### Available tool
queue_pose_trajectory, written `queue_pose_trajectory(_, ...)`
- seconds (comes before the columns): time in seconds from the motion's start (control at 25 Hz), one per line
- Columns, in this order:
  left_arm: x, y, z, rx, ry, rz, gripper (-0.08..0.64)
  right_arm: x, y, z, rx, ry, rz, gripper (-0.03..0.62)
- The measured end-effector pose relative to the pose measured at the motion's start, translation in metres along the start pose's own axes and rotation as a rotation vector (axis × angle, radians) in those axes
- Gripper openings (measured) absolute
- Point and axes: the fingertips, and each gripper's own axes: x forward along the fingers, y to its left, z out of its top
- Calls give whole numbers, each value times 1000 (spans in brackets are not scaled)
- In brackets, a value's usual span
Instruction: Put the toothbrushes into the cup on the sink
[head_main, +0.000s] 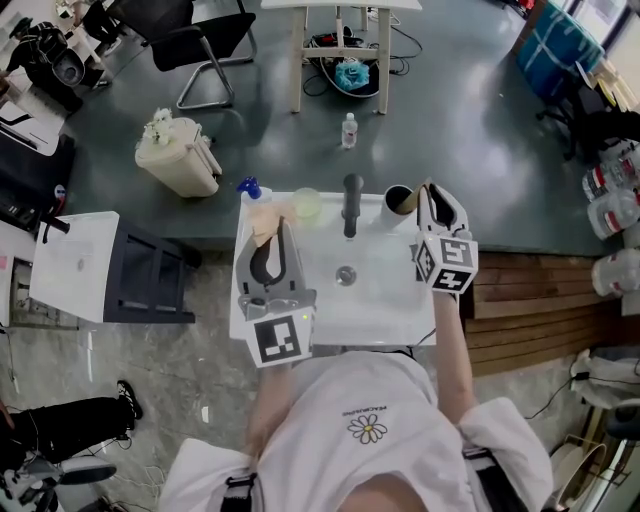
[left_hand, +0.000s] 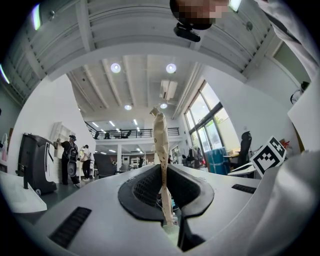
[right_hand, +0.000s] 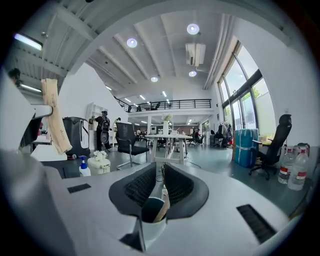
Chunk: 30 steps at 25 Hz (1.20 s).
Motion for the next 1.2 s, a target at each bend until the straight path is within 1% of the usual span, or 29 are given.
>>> queue_pose_trajectory(0.24,0,3,1,-3,-3,0,38,-18,9,38,26,-101,26,15)
queue_pose_trajectory(0.36,-1,2,2,-6,-2,-8,38,-34,18,58,10,-160,32,15)
queue_pose_trajectory(0.52,-2,1,9,-4,-15,-13,38,-62,36,88,-20,-265,43,15)
queue_pose_trajectory(0.6,-2,3,12,-7,-22,-9,38,-75,48,97,-56,-310,52,15)
queue_pose_trajectory(0.72,-5,3,16,-8,-30,-6,38,-95,68,103,-151,-359,44,15)
queue_pose_trajectory(0.76,-6,2,17,-7,-32,-7,38,-101,75,105,-159,-372,42,15)
queue_pose_trajectory(0.84,-7,0,18,-1,-37,-16,38,-110,82,100,-143,-380,44,15)
queue_pose_trajectory(0.92,-9,-3,19,8,-50,-33,38,-113,86,92,-113,-368,48,14)
queue_pose_trajectory(1.0,-9,-6,19,9,-59,-43,40,-112,88,85,-103,-350,53,11)
queue_pose_trajectory(1.2,-9,-7,13,3,-44,-36,38,-112,87,86,-92,-349,58,11)
